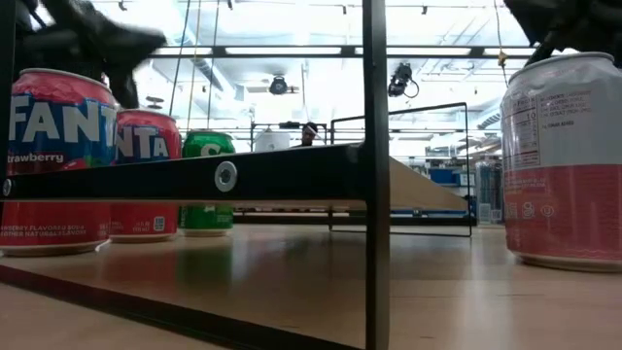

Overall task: Place canned beverage on shelf
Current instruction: Put the red-black soda can on the shelf

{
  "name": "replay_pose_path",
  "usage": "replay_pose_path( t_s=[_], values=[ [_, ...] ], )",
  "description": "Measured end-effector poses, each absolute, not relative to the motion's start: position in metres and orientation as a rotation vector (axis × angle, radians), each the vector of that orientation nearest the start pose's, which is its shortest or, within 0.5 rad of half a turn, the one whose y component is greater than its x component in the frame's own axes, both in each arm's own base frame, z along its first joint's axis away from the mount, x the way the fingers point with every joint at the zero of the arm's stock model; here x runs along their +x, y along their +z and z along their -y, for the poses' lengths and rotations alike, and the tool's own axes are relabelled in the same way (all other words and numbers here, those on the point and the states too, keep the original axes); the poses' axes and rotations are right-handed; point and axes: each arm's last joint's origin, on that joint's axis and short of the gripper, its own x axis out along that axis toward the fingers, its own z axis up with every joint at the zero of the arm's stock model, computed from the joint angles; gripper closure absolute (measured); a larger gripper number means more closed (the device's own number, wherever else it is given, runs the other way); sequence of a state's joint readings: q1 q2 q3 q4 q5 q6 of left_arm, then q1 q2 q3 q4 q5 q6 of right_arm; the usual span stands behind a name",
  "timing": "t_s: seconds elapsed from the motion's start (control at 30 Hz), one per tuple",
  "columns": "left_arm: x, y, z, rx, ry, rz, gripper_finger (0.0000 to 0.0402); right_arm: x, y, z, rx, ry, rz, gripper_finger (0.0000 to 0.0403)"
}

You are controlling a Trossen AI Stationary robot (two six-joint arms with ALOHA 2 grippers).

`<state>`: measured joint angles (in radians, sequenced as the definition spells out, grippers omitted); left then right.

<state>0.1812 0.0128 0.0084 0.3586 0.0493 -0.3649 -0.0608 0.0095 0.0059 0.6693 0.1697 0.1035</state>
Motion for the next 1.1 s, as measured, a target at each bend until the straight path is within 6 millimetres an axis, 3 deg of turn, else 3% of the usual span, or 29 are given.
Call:
replay_pose_path(
  t_s=[0.13, 0.23, 0.4, 0.77, 0.93, 1.1],
  values=[
    [0.087, 0.208, -0.01, -0.218, -0.104, 0.441, 0.0356, 0.077, 0.223, 0.013, 0.273, -0.271, 0.686, 0.0348],
    [0.085, 0.212, -0.01, -0.201, -0.087, 0.487, 0.0356, 0.082, 0.223, 0.015, 0.26, -0.319, 0.655, 0.0348],
    [0.085, 0.212, -0.013, -0.222, 0.006, 0.507, 0.0356, 0.095, 0.243, 0.015, 0.214, -0.276, 0.561, 0.0348],
    [0.101, 0.229, -0.021, -0.171, 0.237, 0.366, 0.035, 0.151, 0.272, 0.015, 0.252, -0.347, -0.211, 0.0348],
    [0.109, 0.234, -0.024, -0.158, 0.291, 0.32, 0.0305, 0.164, 0.283, 0.003, 0.249, -0.336, -0.577, 0.0342],
    [0.114, 0.246, -0.025, -0.158, 0.29, 0.315, 0.0249, 0.176, 0.291, -0.015, 0.279, -0.34, -0.854, 0.0306]
  ],
)
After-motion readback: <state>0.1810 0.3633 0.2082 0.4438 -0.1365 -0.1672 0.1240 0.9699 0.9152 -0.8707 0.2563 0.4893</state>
